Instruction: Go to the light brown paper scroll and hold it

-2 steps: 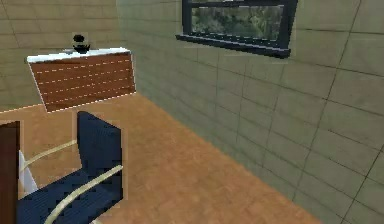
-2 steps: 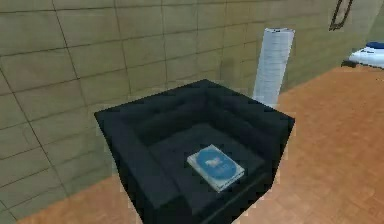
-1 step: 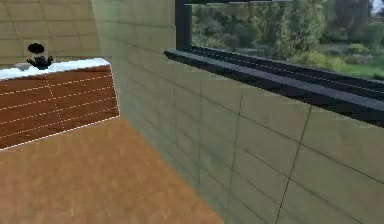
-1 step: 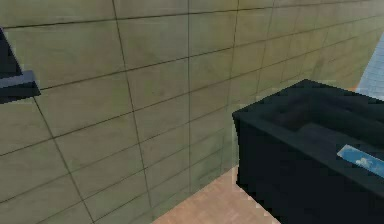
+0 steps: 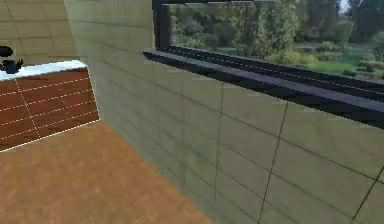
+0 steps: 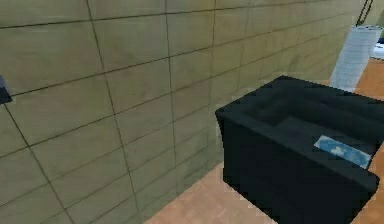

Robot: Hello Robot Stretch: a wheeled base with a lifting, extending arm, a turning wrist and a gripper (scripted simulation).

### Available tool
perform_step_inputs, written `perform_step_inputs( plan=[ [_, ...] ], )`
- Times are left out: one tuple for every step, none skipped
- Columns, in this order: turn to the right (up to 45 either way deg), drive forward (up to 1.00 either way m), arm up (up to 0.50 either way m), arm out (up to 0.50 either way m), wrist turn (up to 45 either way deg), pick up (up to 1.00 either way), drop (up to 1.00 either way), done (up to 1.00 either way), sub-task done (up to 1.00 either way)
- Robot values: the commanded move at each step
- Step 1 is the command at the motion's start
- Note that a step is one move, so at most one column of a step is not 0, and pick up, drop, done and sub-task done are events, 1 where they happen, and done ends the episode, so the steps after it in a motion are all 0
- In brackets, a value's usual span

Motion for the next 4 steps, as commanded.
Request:
perform_step_inputs(
  plan=[
    [0.0, 0.4, 0.0, 0.0, 0.0, 0.0, 0.0, 0.0, 0.0],
    [-45.0, 0.0, 0.0, 0.0, 0.0, 0.0, 0.0, 0.0, 0.0],
    [0.0, 1.0, 0.0, 0.0, 0.0, 0.0, 0.0, 0.0, 0.0],
    [-3.0, 0.0, 0.0, 0.0, 0.0, 0.0, 0.0, 0.0, 0.0]
  ],
)
